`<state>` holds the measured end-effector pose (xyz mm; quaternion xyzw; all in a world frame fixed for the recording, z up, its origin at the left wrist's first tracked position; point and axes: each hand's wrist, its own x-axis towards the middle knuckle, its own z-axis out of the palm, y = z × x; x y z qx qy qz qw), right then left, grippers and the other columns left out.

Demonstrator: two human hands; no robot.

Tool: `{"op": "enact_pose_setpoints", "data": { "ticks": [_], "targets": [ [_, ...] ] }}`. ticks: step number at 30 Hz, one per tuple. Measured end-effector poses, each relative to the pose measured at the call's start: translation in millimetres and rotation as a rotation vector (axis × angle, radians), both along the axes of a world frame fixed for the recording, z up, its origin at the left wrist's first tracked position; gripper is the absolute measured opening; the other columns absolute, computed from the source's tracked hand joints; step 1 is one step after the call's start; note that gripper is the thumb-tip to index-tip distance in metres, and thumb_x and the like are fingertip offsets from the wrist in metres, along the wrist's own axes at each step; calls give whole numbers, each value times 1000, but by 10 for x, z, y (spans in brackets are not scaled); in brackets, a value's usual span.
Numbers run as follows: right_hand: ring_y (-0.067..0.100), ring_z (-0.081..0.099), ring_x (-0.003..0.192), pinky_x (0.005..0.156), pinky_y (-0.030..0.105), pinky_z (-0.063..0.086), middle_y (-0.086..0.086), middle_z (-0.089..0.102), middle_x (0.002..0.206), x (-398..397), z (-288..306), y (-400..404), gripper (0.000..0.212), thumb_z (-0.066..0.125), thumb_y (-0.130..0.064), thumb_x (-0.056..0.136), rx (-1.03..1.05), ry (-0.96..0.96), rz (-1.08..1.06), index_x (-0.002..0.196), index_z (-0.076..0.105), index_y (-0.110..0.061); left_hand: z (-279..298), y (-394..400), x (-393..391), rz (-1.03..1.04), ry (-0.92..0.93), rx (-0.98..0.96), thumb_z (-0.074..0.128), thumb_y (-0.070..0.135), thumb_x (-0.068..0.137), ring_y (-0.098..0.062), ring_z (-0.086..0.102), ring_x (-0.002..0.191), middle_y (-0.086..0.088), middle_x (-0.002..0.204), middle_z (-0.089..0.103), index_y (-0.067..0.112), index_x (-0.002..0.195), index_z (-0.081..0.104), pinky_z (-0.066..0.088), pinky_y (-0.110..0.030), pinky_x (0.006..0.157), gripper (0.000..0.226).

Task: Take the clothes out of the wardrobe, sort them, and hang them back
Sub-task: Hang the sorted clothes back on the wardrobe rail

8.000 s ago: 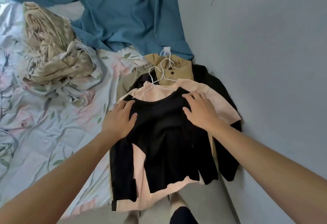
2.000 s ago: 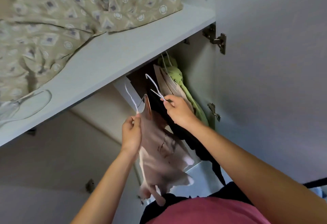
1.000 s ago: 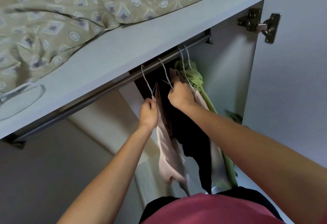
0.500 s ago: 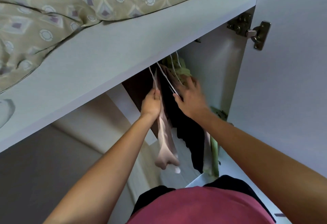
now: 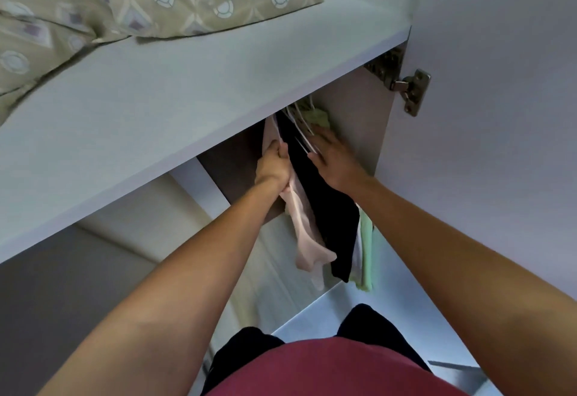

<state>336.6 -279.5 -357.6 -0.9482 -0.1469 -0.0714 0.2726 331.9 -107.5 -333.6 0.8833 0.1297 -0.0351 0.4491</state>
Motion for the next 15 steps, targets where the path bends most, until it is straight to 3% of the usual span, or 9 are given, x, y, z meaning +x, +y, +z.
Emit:
{"op": "enact_pose_setpoints", "data": {
  "ticks": [3, 9, 12, 15],
  "targets": [
    [39, 47, 135, 111, 50, 44, 4, 34, 164, 11, 23, 25, 44, 51, -34, 105, 20, 60, 17, 147, 49, -19, -68, -6, 64, 19, 29, -3, 31, 61, 96, -42, 68, 103, -16, 117, 69, 32, 119, 59, 60, -54, 89, 47],
    [39, 39, 140, 113, 48, 38, 6, 35, 163, -65, 26, -15, 41, 51, -37, 106, 7, 92, 35, 143, 52, -19, -29, 13, -4, -7, 30, 73, 30, 60, 97, -44, 69, 92, -20, 105, 68, 28, 112, 54, 62, -55, 79, 43],
    [41, 33, 143, 113, 50, 38, 7, 35, 162, -252, 85, -30, 41, 57, -35, 102, -23, 90, -5, 141, 54, -20, -3, 93, -173, -55, 16, 223, 31, 57, 102, -46, 67, 83, -21, 93, 68, 27, 102, 51, 60, -50, 75, 36],
    [40, 33, 143, 110, 54, 42, 5, 40, 159, -507, 197, -4, 43, 59, -39, 98, -54, 89, -37, 137, 54, -23, 117, 204, -512, -141, 13, 387, 33, 45, 110, -40, 65, 95, -13, 100, 71, 27, 110, 57, 50, -40, 74, 31]
  ]
}}
